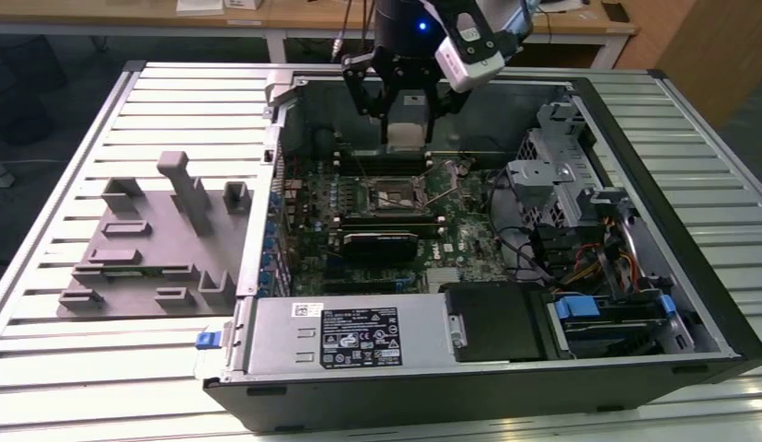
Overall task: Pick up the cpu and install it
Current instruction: 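Pick up the cpu and move it towards the insertion slot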
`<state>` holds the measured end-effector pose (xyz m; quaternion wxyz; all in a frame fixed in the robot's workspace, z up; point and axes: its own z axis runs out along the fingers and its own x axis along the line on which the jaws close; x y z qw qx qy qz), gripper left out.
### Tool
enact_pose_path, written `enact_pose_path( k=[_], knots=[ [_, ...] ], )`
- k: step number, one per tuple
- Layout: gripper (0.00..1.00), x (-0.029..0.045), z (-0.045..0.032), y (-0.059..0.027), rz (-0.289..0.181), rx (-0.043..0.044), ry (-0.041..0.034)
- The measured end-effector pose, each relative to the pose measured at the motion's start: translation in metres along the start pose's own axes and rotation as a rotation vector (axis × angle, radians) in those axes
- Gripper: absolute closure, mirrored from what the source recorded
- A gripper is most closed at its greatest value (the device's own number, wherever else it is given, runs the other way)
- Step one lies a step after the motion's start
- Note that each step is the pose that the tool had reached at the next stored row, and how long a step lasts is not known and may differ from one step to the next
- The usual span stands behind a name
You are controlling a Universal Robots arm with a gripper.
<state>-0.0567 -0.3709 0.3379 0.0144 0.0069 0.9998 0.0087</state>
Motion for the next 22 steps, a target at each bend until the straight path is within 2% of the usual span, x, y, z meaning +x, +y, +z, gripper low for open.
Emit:
enact_pose_path(
  k=[14, 22],
  knots=[
    [0.46, -0.0017, 0.0249, 0.0097, 0.0, 0.0001, 0.0],
    [0.46, -0.0013, 0.0338, 0.0172, 0.0, 0.0001, 0.0]
  ],
)
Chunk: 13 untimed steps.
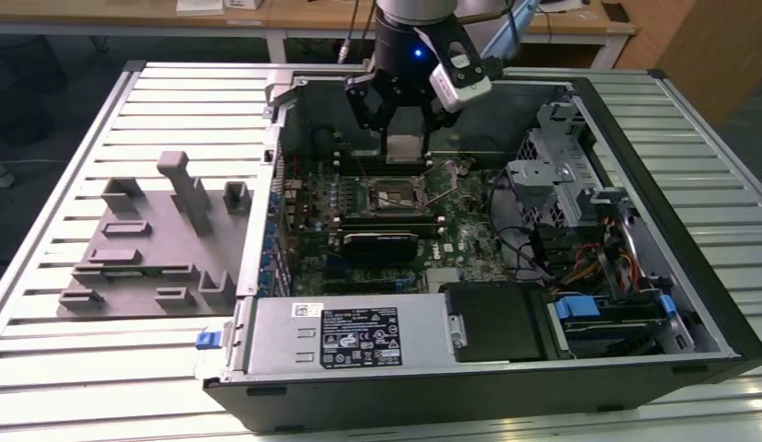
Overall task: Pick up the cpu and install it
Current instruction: 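Pick up the cpu and move it towards the insertion slot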
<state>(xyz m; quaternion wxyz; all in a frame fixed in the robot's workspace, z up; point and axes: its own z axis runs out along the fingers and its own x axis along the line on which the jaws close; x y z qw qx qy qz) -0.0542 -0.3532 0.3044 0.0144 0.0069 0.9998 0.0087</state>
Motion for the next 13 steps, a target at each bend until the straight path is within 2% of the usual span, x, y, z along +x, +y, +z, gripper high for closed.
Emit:
enact_pose_path(
  k=[13],
  knots=[
    [0.46, 0.0004, 0.0101, 0.0108, 0.0, -0.0001, -0.0001]
  ],
)
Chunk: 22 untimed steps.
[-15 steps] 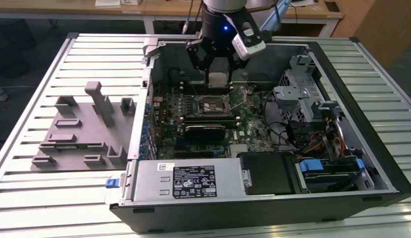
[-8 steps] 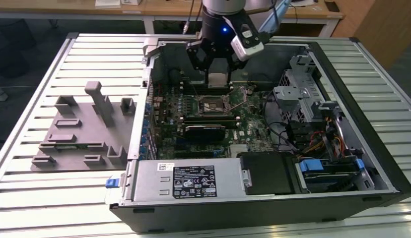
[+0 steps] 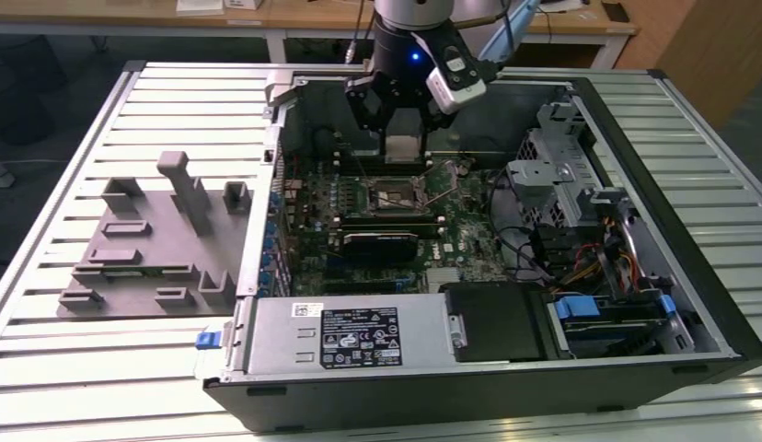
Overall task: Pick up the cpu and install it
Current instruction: 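Pick up the cpu and move it towards the insertion slot, then place the cpu into insertion slot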
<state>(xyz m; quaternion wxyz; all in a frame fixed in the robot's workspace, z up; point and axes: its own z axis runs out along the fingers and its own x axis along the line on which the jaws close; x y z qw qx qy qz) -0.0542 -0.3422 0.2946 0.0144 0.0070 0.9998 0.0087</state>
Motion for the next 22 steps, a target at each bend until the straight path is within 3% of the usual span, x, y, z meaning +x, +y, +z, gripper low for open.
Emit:
enact_pose_path(
  k=[15, 22],
  knots=[
    [0.46, 0.0, 0.0007, 0.0004, 0.003, 0.0001, 0.0004],
    [0.46, 0.0, 0.0008, 0.0004, 0.092, 0.0027, -0.0012]
  ],
)
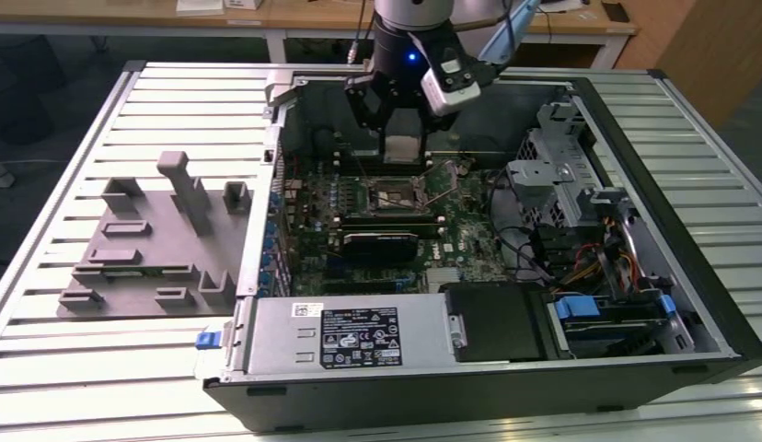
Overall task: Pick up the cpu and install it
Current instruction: 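Place the cpu into insertion slot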
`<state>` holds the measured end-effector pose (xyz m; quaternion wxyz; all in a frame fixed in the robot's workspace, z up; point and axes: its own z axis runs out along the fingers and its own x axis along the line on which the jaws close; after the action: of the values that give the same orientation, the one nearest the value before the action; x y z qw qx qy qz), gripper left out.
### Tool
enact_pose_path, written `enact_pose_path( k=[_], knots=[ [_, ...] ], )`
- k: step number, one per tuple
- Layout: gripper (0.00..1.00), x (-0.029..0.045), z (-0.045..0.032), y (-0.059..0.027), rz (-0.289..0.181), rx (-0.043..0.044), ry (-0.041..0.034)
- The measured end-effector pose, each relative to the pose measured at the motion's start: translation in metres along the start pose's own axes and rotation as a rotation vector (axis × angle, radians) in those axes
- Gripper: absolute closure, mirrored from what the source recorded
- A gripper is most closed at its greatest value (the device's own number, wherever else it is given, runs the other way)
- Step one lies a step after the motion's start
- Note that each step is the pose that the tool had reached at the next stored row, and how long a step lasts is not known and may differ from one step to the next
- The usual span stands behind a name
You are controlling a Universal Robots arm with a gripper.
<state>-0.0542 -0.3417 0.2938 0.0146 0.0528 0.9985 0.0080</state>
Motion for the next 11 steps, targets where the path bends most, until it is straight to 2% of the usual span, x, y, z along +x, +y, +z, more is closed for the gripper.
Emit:
enact_pose_path(
  k=[11],
  knots=[
    [0.46, 0.0, 0.0, 0.0, 0.16, 0.0046, -0.0028]
  ],
)
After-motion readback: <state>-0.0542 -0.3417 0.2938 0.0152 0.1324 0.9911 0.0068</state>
